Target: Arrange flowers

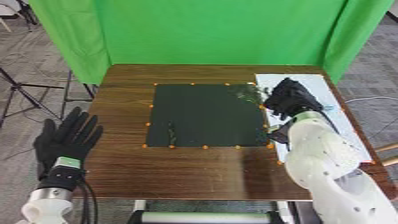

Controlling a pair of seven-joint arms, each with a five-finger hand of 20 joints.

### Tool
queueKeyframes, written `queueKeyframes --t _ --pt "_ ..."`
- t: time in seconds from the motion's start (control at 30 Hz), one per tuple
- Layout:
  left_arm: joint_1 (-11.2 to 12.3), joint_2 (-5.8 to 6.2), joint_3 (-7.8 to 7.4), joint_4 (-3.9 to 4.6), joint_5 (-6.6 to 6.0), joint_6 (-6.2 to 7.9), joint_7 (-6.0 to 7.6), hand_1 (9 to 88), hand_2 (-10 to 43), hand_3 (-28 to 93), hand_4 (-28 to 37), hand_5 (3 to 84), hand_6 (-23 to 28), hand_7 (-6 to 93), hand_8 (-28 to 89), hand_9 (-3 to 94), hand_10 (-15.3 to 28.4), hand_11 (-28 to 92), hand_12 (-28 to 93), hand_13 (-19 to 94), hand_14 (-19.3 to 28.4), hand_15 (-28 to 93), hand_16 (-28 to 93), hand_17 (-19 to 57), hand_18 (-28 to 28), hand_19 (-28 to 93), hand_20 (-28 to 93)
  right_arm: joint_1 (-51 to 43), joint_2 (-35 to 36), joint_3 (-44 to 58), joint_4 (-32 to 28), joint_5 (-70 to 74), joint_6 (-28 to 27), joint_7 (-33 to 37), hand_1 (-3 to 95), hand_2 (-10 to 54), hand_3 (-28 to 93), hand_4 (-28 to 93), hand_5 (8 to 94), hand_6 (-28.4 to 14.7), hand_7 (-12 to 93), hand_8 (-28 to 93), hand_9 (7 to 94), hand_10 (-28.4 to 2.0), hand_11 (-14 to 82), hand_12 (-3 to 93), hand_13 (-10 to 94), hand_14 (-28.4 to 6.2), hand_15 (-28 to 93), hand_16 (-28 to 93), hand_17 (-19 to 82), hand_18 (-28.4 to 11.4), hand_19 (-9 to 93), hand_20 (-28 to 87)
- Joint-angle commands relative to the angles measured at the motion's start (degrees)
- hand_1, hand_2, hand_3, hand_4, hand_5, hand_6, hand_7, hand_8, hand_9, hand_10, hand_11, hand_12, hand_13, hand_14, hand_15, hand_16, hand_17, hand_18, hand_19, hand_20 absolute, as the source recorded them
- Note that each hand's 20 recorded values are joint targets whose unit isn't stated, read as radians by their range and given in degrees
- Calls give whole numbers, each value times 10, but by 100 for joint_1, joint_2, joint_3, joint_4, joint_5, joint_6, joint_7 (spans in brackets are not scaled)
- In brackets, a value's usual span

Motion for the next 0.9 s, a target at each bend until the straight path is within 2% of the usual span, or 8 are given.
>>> queueKeyframes --t 0.03,0.1,0.2,0.37,0.57,0.67,0.73,0.9 --pt "-165 3 93 49 73 44 -144 254 135 716 -283 407 75 118 -91 359 127 197 100 253 132 315 -84 -41 126 331 93 648 -862 -950 412 -261 -301 -163 488 -95 729 -165 774 -20 397 213 898 -121 282 336 900 -60 488 323 607 -185 932 564" --pt "-237 6 160 59 44 99 -168 254 135 716 -283 407 75 117 -91 360 126 197 100 253 132 314 -84 -41 126 330 93 778 -995 -1157 625 -244 -373 -162 487 -95 729 -160 777 -21 395 216 900 -121 286 327 902 -60 488 325 608 -185 932 563" --pt "-363 -15 238 108 107 40 -284 260 136 731 -282 407 74 118 -92 360 125 197 100 253 132 314 -85 -40 126 330 94 951 -1172 -1431 997 -322 -496 -85 484 -95 731 -152 782 -23 394 217 902 -120 289 329 905 -59 488 328 612 -187 932 563" --pt "-454 2 297 134 113 48 -321 267 139 742 -283 407 73 121 -92 361 125 199 100 253 132 315 -84 -40 126 330 94 1078 -1383 -1780 1564 -756 -435 42 481 -95 732 -140 785 -24 393 220 904 -118 285 338 909 -59 487 330 615 -188 932 562" --pt "-445 -18 296 137 132 91 -387 266 137 738 -283 407 73 121 -93 362 125 199 99 254 131 316 -84 -41 126 330 95 823 -1492 -1829 1676 -955 -306 34 485 -95 725 -143 786 -22 396 220 905 -115 283 342 911 -57 484 332 620 -187 932 559" --pt "-484 -41 333 155 101 105 -438 264 135 736 -283 408 73 121 -93 362 125 199 98 256 131 318 -84 -41 126 330 95 703 -1548 -1850 1737 -1091 -307 30 489 -95 721 -150 788 -23 392 215 906 -115 281 341 912 -57 483 334 620 -187 932 558" --pt "-500 -63 306 166 159 65 -508 264 134 735 -283 408 73 122 -93 362 125 199 99 256 131 318 -84 -40 126 330 95 678 -1553 -1885 1739 -1070 -330 69 491 -95 719 -152 790 -23 388 213 907 -115 280 340 913 -57 483 334 622 -187 932 557" --pt "-481 -40 308 160 126 102 -453 263 133 733 -283 408 73 123 -93 361 125 198 99 256 132 319 -84 -40 126 330 94 559 -1586 -1871 1662 -915 -480 31 479 -95 699 -159 803 -33 329 210 905 -128 273 295 912 -57 476 340 623 -188 932 554"
